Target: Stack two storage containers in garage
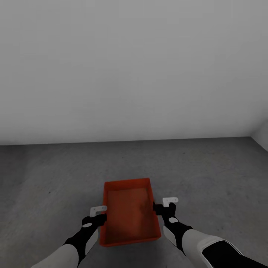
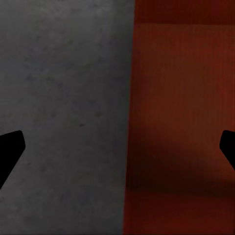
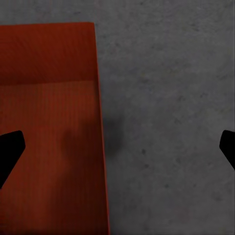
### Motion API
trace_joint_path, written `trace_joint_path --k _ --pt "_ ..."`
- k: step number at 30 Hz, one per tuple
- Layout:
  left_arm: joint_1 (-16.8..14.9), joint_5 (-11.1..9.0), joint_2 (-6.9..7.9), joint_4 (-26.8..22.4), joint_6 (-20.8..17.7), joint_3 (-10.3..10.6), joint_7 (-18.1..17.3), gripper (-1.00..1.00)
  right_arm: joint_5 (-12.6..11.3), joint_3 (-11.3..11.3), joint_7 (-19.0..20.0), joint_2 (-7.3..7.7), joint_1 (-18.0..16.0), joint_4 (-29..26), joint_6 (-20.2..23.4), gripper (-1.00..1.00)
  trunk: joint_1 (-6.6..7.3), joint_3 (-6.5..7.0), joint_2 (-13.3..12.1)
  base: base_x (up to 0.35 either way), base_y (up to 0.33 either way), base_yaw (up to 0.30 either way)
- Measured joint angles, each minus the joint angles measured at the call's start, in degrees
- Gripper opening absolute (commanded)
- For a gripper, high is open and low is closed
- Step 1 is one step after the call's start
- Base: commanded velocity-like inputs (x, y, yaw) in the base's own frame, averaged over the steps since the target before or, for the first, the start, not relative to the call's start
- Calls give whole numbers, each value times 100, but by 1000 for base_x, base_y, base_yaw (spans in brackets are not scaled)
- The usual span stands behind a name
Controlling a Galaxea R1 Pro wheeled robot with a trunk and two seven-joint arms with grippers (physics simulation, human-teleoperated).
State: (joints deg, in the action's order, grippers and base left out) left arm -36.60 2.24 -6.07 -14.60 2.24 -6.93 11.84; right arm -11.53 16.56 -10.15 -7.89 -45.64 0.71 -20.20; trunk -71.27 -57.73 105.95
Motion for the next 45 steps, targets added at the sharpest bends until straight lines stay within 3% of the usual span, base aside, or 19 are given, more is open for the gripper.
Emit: trace_joint_path --k 45 --pt "0 0 2 9 5 2 -1 100 0 0 0 0 -1 0 0 100 989 808 -1805 0 0 0"
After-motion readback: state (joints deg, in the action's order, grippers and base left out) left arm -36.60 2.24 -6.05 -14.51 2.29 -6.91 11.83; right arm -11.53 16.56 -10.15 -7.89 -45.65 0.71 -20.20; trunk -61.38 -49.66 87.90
